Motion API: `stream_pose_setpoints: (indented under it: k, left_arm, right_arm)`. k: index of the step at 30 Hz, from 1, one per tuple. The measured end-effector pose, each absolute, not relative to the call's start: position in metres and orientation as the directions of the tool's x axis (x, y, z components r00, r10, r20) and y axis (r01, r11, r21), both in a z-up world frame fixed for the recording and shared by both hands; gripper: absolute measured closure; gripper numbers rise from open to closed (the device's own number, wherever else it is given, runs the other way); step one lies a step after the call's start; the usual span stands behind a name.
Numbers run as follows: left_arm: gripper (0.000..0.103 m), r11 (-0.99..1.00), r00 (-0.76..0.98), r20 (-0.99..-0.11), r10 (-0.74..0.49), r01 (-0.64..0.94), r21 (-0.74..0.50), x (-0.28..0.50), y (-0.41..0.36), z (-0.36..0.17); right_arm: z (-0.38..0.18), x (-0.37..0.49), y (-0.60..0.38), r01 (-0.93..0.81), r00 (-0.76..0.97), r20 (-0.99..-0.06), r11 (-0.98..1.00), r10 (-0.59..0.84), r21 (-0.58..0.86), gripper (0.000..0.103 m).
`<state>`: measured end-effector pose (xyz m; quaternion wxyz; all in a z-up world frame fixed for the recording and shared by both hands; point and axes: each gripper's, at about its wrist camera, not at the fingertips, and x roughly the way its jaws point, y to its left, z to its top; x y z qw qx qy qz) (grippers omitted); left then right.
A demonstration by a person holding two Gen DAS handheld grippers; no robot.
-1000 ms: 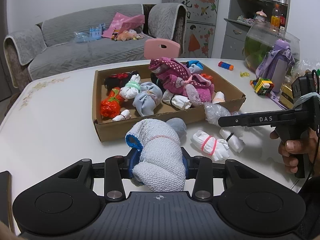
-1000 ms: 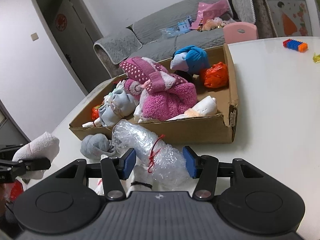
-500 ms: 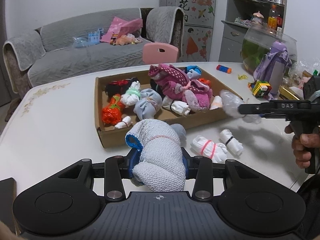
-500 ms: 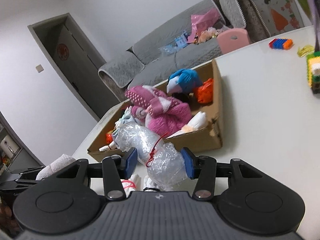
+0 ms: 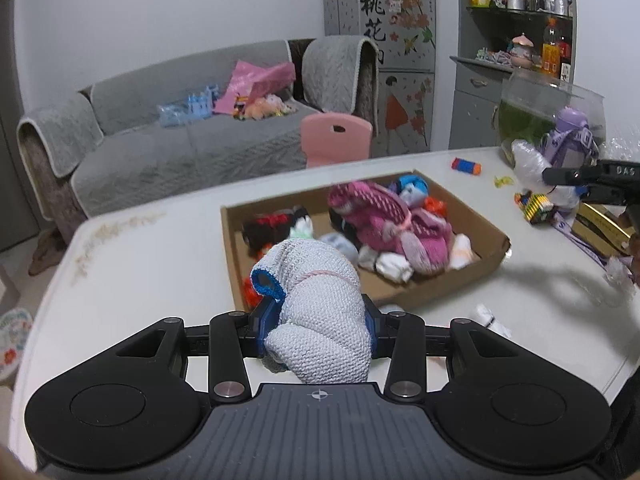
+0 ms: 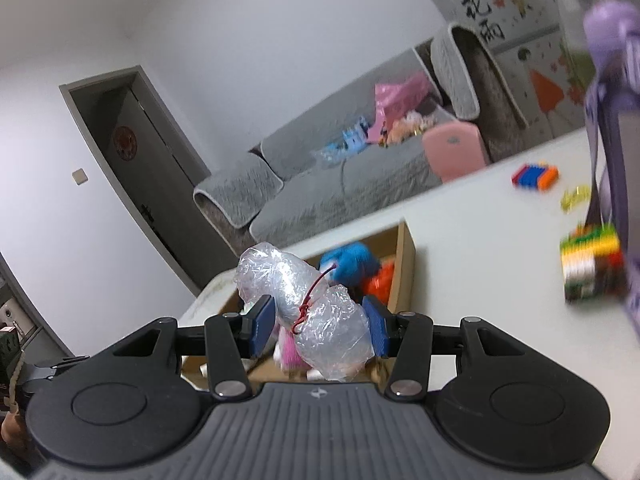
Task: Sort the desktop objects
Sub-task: 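Lift both held items and carry them over the cardboard box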
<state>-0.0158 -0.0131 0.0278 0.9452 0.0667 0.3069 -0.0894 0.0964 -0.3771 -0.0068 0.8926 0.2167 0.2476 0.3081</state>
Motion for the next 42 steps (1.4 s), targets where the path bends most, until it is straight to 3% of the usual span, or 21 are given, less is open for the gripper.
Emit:
stream_pose_setpoints:
  k: [20, 42]
  left_arm:
    - [0.055, 0.975, 0.831, -0.543, -0.124, 0.204, 0.089, 0.038, -0.031, 0.053]
    - [0.055, 0.979, 0.773, -0.621, -0.127, 0.200, 0.048, 0.119, -0.029, 0.004]
  right_arm:
    - [0.029, 0.122, -0.337, -0.552, 0.643, -0.305, 0.701, 0.703, 0.452, 0.058]
    - [0.001, 0.155, -0.312, -0.525, 0.605, -0.421, 0.736, 0.675, 0.427, 0.058]
